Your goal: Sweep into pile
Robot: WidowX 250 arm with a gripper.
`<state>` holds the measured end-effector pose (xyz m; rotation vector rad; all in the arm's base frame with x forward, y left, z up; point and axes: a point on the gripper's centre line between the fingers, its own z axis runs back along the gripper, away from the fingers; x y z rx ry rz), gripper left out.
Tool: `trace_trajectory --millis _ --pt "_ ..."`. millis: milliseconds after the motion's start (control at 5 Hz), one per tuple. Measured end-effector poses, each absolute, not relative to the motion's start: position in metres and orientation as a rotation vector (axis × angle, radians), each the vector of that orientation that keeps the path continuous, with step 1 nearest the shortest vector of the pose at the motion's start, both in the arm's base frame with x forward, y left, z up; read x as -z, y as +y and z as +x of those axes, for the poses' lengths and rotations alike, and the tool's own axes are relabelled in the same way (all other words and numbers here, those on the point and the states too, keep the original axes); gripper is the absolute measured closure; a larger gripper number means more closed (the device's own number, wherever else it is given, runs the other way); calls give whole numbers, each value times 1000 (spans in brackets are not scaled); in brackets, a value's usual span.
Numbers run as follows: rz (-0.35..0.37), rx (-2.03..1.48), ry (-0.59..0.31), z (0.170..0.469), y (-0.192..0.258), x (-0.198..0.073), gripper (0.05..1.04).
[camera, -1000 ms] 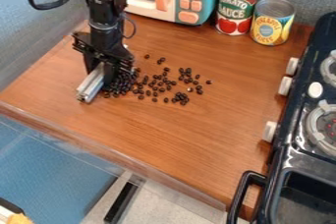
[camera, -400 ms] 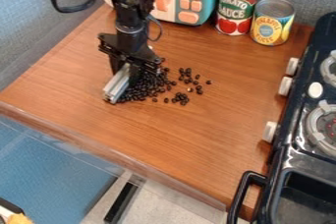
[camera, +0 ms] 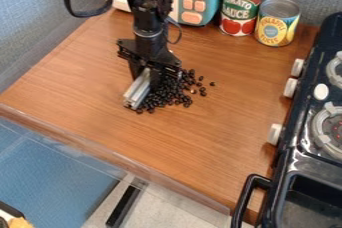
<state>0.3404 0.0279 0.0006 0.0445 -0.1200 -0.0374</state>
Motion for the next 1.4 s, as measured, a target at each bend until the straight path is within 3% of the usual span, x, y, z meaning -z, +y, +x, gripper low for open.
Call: trace_trajectory --millis 1000,1400 --pt "-104 15 -145 348 -24 0 694" --pt "-96 26 -143 347 -24 -2 694"
